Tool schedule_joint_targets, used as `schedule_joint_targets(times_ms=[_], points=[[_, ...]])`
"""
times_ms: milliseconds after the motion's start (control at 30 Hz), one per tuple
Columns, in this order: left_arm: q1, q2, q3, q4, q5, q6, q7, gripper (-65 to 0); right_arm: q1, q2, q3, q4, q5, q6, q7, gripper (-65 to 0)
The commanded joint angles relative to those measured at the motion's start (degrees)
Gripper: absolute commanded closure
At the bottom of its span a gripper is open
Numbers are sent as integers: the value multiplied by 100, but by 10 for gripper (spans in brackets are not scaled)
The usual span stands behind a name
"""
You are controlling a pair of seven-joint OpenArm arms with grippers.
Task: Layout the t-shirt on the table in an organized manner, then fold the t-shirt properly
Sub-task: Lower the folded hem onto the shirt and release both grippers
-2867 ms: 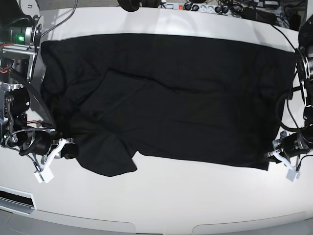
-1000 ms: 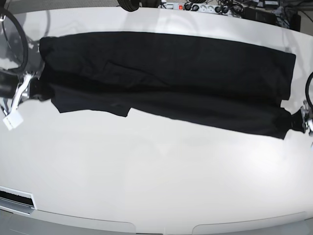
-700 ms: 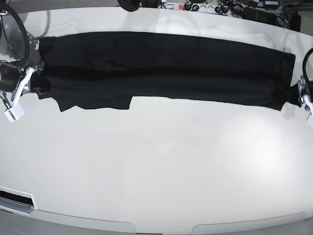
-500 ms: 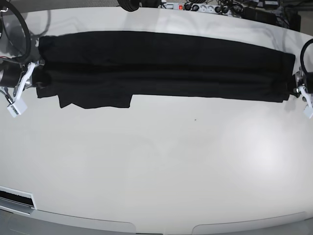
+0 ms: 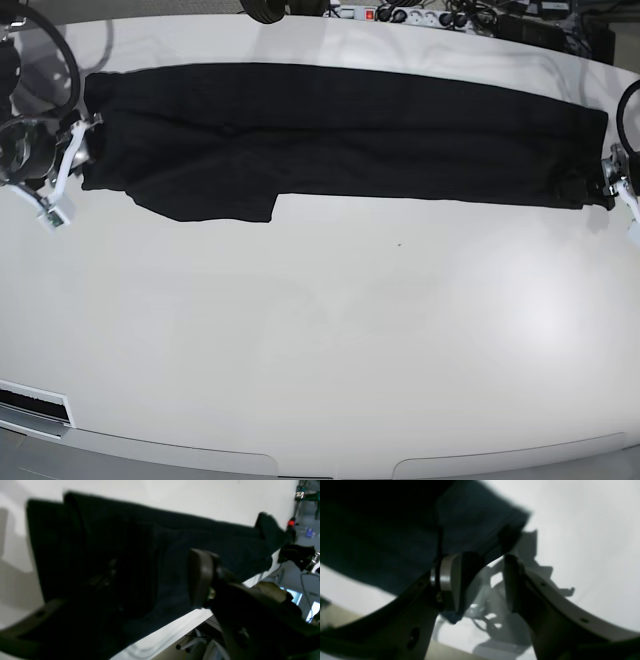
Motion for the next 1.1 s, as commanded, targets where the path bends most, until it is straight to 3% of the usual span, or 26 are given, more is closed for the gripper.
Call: schedule_joint_targets(times_ms=[0, 233, 433, 567, 800, 933, 1067], points=[[-96, -173, -37, 66, -111, -43, -70, -373, 118, 177, 151, 98, 179, -57, 122, -302], [-98, -125, -37, 66, -308, -43, -142, -373, 179, 122, 688, 96, 1749, -192, 645, -303], [-125, -22, -37, 66, -367, -43, -249, -373, 496, -542, 671, -396, 973, -201, 1220, -303], [-125, -17, -37, 66, -326, -43, -249, -373, 1047, -798, 671, -1357, 914, -214, 1250, -303], [-127, -13, -37, 66, -330, -43, -249, -373, 2273, -920, 671, -3960, 1016, -136, 1025, -318], [-118, -15, -37, 66, -328, -43, -249, -373, 2844, -920, 671, -5209, 1209, 125, 719, -318], [-111, -15, -37, 66, -332, -43, -249, -373, 3001, -925, 667, -5536, 1762, 516, 221, -317]])
